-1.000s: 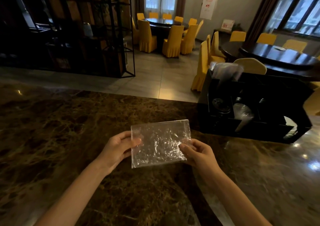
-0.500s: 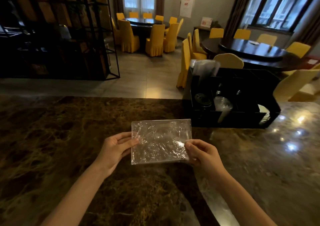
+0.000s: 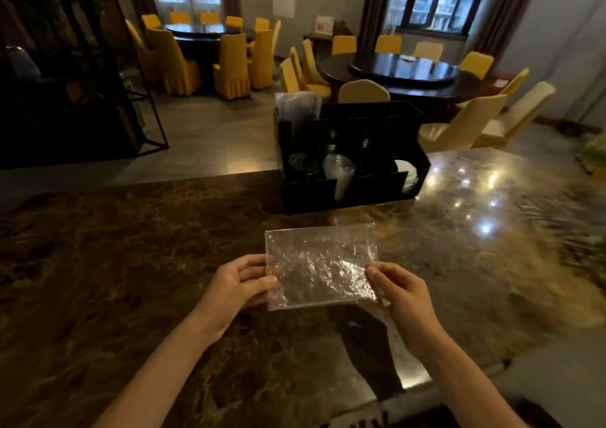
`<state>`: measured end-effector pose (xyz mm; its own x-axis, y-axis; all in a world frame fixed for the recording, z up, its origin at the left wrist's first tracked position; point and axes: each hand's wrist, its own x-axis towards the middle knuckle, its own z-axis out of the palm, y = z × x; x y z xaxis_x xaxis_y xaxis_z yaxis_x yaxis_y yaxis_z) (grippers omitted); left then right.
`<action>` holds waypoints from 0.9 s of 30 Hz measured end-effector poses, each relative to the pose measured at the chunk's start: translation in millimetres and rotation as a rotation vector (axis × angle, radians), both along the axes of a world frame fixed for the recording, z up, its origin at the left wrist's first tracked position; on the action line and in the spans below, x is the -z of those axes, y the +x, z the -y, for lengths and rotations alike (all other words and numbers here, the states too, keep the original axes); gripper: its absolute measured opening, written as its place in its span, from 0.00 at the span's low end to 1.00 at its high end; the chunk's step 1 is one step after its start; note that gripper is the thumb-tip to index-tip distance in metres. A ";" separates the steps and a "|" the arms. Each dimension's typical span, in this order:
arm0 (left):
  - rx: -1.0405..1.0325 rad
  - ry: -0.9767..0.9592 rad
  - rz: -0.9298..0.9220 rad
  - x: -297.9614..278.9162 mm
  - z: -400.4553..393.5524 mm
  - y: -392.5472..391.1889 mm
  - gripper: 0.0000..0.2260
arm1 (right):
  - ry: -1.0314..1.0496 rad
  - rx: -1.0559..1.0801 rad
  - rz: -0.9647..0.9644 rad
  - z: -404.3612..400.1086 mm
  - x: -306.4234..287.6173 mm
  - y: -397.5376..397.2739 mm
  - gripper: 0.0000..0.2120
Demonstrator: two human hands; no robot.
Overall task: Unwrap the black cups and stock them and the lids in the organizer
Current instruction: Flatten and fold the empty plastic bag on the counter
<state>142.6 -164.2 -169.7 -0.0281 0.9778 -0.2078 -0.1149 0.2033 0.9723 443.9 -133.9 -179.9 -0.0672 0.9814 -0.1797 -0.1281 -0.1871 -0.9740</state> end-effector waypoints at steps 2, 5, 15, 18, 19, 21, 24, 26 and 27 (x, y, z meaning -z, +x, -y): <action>-0.018 0.002 -0.020 -1.2 4.0 26.9 0.16 | -0.014 0.025 -0.011 14.2 -0.7 25.6 0.16; -0.010 0.006 -0.042 -3.2 15.9 74.6 0.17 | -0.035 0.097 -0.009 39.9 -2.6 68.6 0.14; 0.154 -0.065 0.007 10.8 67.7 243.0 0.12 | -0.088 0.363 -0.044 128.3 35.8 221.0 0.04; 0.197 -0.104 -0.011 30.8 84.5 286.6 0.11 | -0.156 0.452 -0.009 151.3 58.2 259.4 0.05; 0.211 -0.122 -0.030 40.5 90.3 299.3 0.10 | -0.185 0.480 0.003 158.5 66.0 270.1 0.06; 0.242 -0.172 -0.060 62.0 101.2 321.8 0.09 | -0.250 0.529 0.021 172.6 83.8 288.2 0.06; 0.289 -0.269 -0.076 97.5 112.5 351.0 0.08 | -0.338 0.575 0.066 192.8 110.2 309.2 0.06; 0.332 -0.321 -0.086 119.8 116.0 368.6 0.08 | -0.400 0.631 0.068 204.0 126.3 318.4 0.07; 0.356 -0.353 -0.090 131.1 116.3 377.0 0.08 | -0.434 0.664 0.061 209.2 135.3 323.4 0.07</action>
